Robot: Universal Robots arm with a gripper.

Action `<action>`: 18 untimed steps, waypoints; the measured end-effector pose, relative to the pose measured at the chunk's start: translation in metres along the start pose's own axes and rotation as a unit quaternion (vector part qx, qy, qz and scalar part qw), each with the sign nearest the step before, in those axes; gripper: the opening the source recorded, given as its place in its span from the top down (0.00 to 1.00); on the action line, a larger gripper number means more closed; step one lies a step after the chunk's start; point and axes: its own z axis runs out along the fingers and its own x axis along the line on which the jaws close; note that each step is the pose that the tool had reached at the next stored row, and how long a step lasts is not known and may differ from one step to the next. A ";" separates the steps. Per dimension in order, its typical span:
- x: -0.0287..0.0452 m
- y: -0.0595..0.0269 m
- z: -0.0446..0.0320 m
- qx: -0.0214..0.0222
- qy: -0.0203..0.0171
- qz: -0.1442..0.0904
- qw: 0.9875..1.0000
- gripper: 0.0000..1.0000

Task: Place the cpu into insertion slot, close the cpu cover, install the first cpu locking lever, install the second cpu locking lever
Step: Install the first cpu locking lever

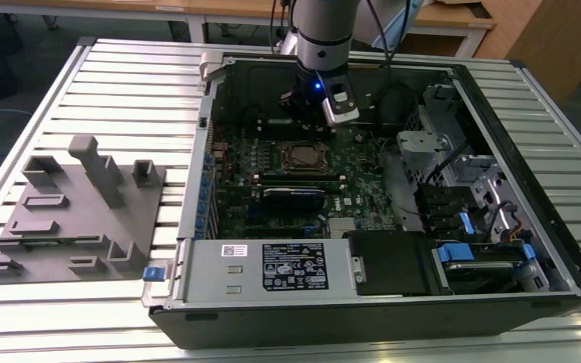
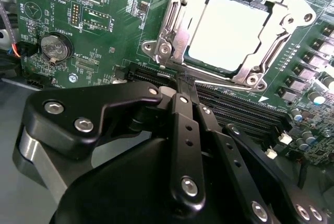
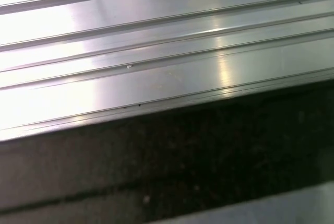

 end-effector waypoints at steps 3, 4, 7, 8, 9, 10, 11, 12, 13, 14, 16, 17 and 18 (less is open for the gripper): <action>0.0002 0.0006 -0.0006 0.000 0.000 0.002 1.000 0.90; 0.0003 0.0008 -0.0007 0.000 0.000 0.003 1.000 0.90; 0.0005 0.0011 -0.0006 -0.001 0.000 0.006 1.000 0.90; 0.0005 0.0011 -0.0007 -0.002 0.000 0.007 1.000 0.90; 0.0005 0.0011 -0.0007 -0.002 0.000 0.007 1.000 0.90; 0.0006 0.0011 -0.0007 -0.002 0.000 0.007 1.000 0.90; 0.0006 0.0011 -0.0007 -0.002 0.000 0.007 1.000 0.90; 0.0006 0.0011 -0.0007 -0.002 0.000 0.007 1.000 0.90; 0.0008 0.0011 -0.0008 -0.002 0.000 0.007 1.000 0.90; 0.0012 0.0009 -0.0009 -0.003 -0.001 0.007 1.000 0.90; 0.0018 0.0007 -0.0008 -0.005 -0.004 0.007 1.000 0.90; 0.0019 0.0007 -0.0008 -0.005 -0.005 0.007 1.000 0.90; 0.0020 0.0006 -0.0008 -0.005 -0.006 0.007 1.000 0.90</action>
